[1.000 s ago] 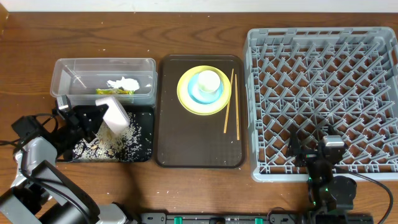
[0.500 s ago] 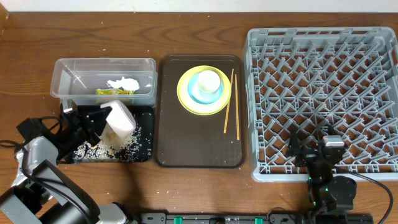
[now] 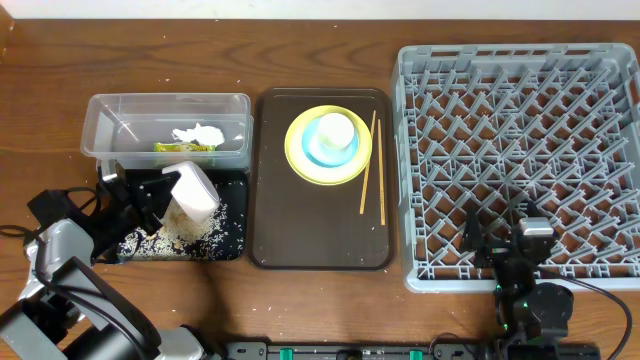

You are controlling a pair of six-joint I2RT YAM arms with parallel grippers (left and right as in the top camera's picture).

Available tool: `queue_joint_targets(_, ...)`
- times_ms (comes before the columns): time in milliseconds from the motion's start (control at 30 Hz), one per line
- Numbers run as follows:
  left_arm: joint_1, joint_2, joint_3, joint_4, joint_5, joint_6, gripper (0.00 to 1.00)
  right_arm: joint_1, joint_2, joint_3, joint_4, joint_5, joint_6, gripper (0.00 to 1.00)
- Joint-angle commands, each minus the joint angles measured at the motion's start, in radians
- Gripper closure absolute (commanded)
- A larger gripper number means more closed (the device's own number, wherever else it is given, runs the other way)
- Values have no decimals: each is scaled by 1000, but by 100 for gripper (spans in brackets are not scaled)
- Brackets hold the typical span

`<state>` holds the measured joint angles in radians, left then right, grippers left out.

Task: Sort waste into correct bins and load items into the dishwasher rack
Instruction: 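Tilt rice bowl with left gripper to dump rice onto black tray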

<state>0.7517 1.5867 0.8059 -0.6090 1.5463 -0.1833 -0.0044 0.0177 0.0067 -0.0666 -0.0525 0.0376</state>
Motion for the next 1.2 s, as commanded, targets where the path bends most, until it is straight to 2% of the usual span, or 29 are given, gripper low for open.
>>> queue_joint_targets(0,-2,-8,-2,7,26,2,94,-5,-2,-1,-4,-4,-1,1)
queue_joint_targets(267,-3,-18,-2,-51,27,3,94,-6,-2,-1,-4,-4,-1,1)
queue_joint_targets(433,-18,-97,0,-56,21,2,94,-6,-2,-1,-4,-4,-1,1)
queue_joint_targets(533,-37,-180,6,-56,-53,-39,94,-6,-2,-1,-4,-4,-1,1)
queue_joint_targets(667,-98,-319,10,-57,-241,-99,94,-6,-2,-1,-4,-4,-1,1)
queue_joint_targets(800,-227,-455,10,-56,-443,-144,94,-6,-2,-1,-4,-4,-1,1)
queue_joint_targets(933,-431,-561,10,-51,-695,-212,94,-6,-2,-1,-4,-4,-1,1)
queue_joint_targets(1033,-588,-589,10,-35,-861,-254,94,-6,-2,-1,-4,-4,-1,1)
queue_joint_targets(1167,-812,-573,10,13,-1012,-317,94,-6,-2,-1,-4,-4,-1,1)
